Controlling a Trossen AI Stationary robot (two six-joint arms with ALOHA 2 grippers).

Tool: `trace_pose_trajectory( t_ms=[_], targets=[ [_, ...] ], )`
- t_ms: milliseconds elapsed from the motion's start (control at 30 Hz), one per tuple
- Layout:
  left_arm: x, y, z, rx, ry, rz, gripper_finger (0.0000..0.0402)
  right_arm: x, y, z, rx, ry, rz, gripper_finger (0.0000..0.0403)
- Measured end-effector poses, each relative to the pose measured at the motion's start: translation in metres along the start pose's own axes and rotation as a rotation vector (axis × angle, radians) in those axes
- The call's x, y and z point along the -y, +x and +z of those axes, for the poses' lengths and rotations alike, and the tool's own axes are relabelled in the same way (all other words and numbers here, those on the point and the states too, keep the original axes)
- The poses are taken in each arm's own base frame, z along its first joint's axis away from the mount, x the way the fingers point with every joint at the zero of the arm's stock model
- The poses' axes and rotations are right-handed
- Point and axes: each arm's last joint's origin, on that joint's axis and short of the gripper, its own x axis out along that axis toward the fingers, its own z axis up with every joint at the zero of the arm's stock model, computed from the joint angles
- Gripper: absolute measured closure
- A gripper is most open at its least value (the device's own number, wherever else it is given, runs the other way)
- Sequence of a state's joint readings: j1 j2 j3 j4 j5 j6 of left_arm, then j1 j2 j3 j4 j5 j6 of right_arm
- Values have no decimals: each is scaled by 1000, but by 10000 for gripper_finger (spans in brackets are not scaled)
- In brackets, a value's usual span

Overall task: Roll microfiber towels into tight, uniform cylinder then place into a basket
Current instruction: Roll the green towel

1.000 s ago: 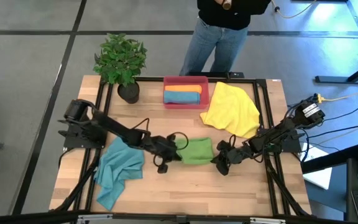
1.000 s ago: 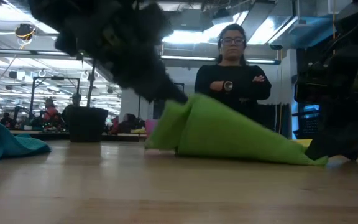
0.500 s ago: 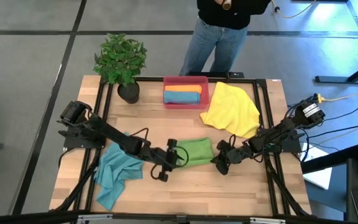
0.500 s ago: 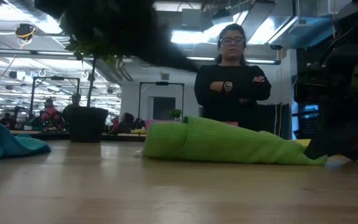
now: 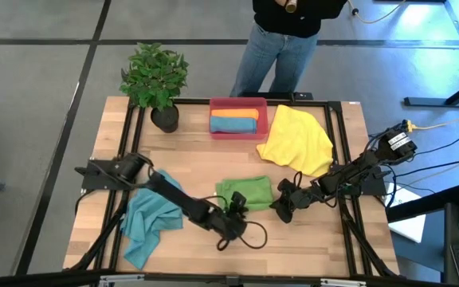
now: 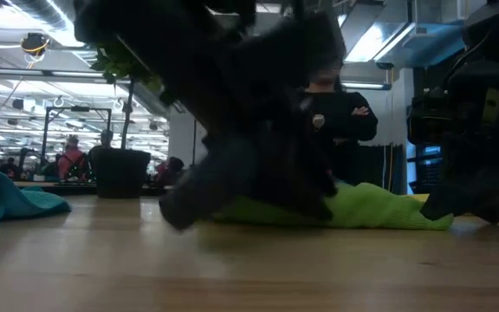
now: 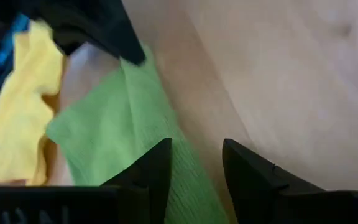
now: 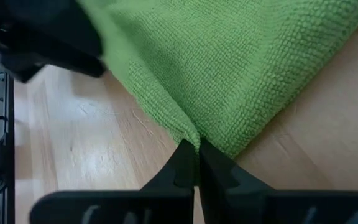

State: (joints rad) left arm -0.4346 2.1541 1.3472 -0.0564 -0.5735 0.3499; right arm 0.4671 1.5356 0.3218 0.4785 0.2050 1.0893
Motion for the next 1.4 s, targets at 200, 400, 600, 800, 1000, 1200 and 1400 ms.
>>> trace_pose_trajectory(
  t_ms=[200, 400, 600, 800, 1000, 1200, 1400],
  targets=[
    [-3, 10, -5, -110, -19, 51, 268, 0, 0, 0, -8, -3, 5, 398],
    [-4, 10, -7, -125, -27, 57, 270, 0, 0, 0, -11, -5, 7, 398],
    [6, 0, -3, -141, 59, 162, 271, 0, 0, 0, -13, -4, 7, 398],
    [11, -3, -3, -149, 53, 163, 256, -1, 0, -1, -18, -2, 12, 398],
    [5, 0, -7, -177, 41, 160, 236, -1, 0, -1, -20, 0, 12, 398],
    [-2, 5, -13, -221, 16, 163, 233, 0, 0, -1, -20, 1, 12, 398],
    [-5, 8, -17, -229, 8, 108, 233, -1, 0, -1, -21, -11, 13, 397]
  ],
)
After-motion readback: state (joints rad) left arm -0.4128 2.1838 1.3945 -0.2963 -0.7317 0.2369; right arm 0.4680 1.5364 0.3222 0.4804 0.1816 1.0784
